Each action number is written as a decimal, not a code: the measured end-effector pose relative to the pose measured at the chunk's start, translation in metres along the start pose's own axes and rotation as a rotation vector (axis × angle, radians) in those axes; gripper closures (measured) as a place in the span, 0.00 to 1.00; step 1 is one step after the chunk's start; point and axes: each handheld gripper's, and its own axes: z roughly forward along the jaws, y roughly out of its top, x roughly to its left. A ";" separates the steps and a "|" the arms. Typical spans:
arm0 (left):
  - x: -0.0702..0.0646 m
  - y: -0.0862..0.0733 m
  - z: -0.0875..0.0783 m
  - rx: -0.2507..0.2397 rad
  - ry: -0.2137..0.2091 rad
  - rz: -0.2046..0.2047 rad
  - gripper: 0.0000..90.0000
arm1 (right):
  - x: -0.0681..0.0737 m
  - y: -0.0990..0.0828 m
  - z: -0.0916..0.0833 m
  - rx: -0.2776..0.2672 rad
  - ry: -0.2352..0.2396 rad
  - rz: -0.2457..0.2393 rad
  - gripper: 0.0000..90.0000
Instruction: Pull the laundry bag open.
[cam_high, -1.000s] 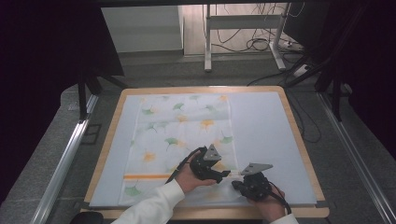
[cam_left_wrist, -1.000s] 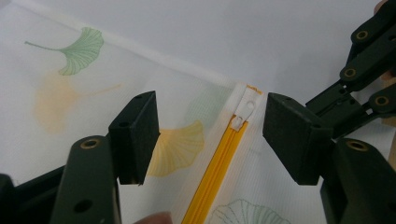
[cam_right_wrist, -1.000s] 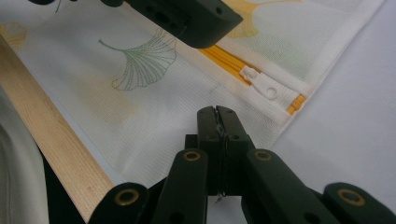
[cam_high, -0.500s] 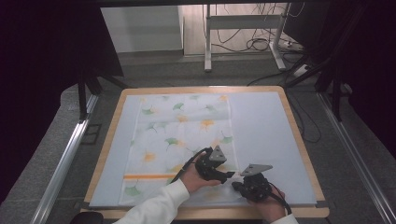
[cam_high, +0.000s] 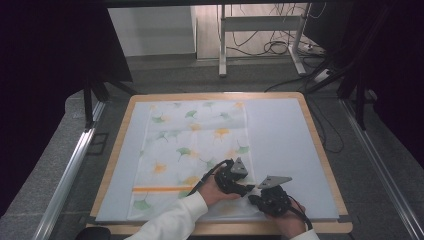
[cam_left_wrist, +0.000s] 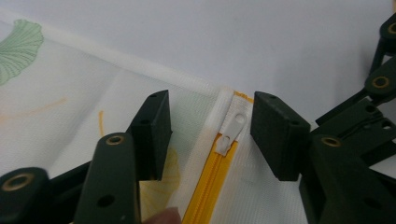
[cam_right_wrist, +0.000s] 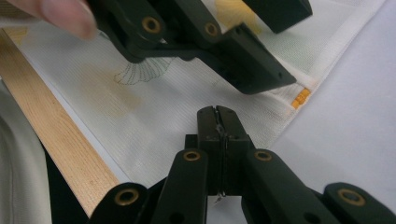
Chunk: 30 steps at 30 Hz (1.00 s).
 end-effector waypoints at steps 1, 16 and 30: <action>0.000 0.000 0.001 0.003 -0.003 0.001 0.57 | 0.000 0.000 0.000 0.000 0.000 -0.001 0.98; 0.002 0.002 0.000 0.017 -0.026 -0.012 0.88 | -0.001 0.001 0.001 0.004 0.003 -0.007 0.98; -0.004 0.009 0.002 0.059 0.002 0.027 0.93 | -0.001 0.002 0.001 0.005 0.001 -0.015 0.98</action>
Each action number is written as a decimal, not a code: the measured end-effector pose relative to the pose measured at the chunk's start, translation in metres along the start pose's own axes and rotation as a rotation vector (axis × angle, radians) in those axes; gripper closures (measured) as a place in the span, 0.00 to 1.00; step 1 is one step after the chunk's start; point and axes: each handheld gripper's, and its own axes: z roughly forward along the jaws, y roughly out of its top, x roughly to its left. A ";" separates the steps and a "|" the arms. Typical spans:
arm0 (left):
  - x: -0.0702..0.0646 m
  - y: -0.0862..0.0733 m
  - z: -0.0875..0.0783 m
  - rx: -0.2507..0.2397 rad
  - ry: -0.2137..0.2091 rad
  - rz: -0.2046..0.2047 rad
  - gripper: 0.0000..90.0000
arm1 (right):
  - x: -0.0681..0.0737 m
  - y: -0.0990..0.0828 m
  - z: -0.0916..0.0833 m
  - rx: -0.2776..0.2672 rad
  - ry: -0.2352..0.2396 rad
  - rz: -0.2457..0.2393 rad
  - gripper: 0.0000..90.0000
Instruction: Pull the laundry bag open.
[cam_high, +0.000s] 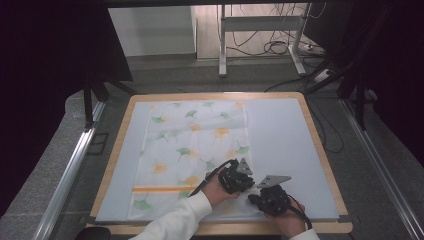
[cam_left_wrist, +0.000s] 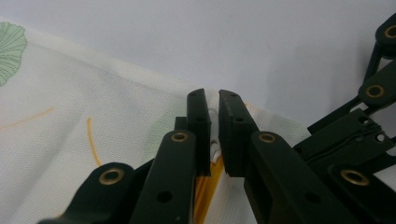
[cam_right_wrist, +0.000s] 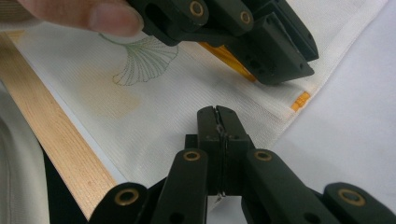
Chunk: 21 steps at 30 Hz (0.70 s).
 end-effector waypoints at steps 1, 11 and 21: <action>0.000 0.000 0.000 0.000 -0.003 -0.005 0.93 | 0.000 0.000 0.000 0.000 0.000 0.000 0.98; 0.000 -0.002 0.000 -0.016 -0.009 -0.022 0.94 | -0.002 0.000 0.000 -0.006 0.000 0.015 0.98; 0.002 -0.003 -0.001 -0.008 -0.013 -0.014 0.94 | -0.018 0.005 0.002 -0.019 -0.023 0.094 0.99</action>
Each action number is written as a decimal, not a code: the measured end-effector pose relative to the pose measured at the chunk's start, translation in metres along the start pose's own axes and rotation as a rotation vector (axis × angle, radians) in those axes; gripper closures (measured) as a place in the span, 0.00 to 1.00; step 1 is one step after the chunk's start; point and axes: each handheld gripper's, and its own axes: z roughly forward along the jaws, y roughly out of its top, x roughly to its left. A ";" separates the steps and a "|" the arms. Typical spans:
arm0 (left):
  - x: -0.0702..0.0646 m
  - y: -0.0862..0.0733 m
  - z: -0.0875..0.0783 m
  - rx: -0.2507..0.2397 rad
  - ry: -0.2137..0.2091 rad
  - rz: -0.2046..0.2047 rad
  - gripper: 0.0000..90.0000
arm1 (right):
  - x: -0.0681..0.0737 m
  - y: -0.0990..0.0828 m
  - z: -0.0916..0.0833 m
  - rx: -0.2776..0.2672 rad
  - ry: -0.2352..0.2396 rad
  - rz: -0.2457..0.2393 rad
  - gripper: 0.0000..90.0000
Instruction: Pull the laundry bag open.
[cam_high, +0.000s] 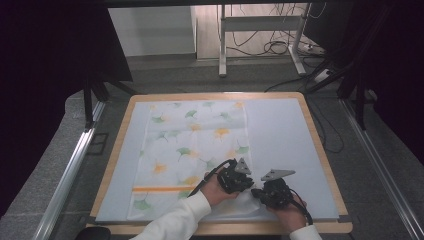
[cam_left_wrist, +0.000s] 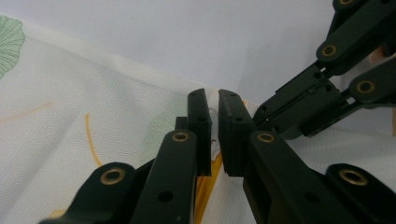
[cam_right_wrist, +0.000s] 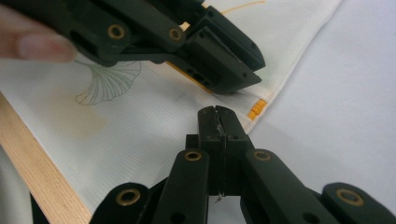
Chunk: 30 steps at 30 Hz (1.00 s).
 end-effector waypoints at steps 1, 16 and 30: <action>0.000 0.000 0.000 0.003 0.001 0.004 0.94 | -0.001 0.000 0.000 0.001 0.003 0.011 0.99; 0.001 -0.003 -0.004 0.020 0.005 0.021 0.95 | -0.007 -0.001 0.001 -0.003 0.039 0.079 0.99; 0.006 -0.013 -0.013 0.036 0.003 0.024 0.96 | -0.009 -0.001 0.000 -0.002 0.049 0.089 0.99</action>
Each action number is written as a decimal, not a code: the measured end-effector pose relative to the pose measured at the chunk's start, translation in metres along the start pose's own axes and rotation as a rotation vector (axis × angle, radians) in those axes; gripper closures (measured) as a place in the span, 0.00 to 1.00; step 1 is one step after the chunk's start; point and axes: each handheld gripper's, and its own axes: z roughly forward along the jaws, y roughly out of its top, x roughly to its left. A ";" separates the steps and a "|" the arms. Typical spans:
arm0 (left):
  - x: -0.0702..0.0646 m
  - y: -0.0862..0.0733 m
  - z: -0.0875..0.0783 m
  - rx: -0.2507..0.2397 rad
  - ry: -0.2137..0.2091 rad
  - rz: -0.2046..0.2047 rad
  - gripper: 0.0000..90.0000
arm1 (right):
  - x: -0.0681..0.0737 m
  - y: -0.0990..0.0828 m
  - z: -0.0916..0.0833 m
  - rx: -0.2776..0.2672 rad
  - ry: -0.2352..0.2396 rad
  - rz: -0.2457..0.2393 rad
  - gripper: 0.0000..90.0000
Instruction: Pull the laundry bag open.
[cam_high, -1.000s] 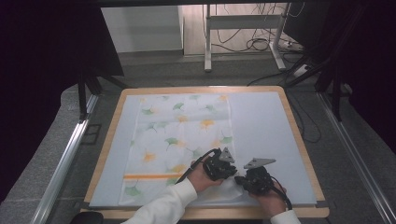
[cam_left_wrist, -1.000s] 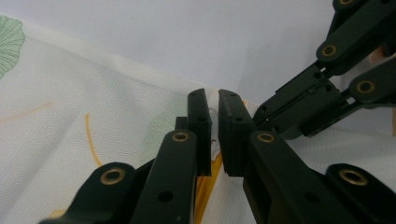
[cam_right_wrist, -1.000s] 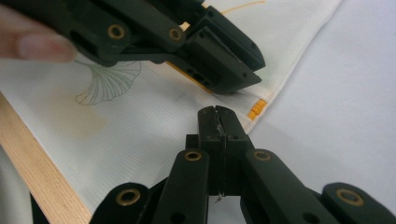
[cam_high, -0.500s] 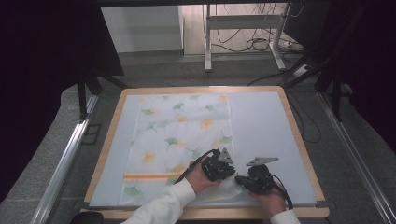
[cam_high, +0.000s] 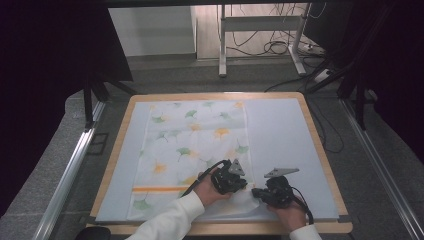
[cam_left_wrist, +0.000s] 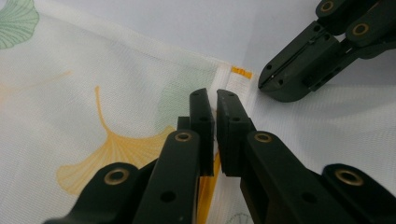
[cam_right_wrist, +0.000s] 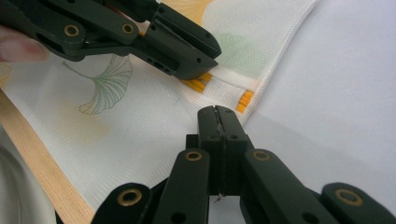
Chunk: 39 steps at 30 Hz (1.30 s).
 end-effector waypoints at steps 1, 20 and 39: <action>0.000 0.000 0.000 0.000 -0.001 0.000 0.96 | 0.000 0.000 0.000 0.003 0.000 -0.002 0.99; 0.001 -0.003 -0.001 -0.010 -0.025 -0.016 1.00 | -0.002 0.002 -0.001 -0.004 -0.005 -0.019 0.99; -0.001 -0.003 -0.001 -0.005 -0.008 -0.010 1.00 | -0.007 0.018 0.009 -0.009 -0.013 0.056 0.99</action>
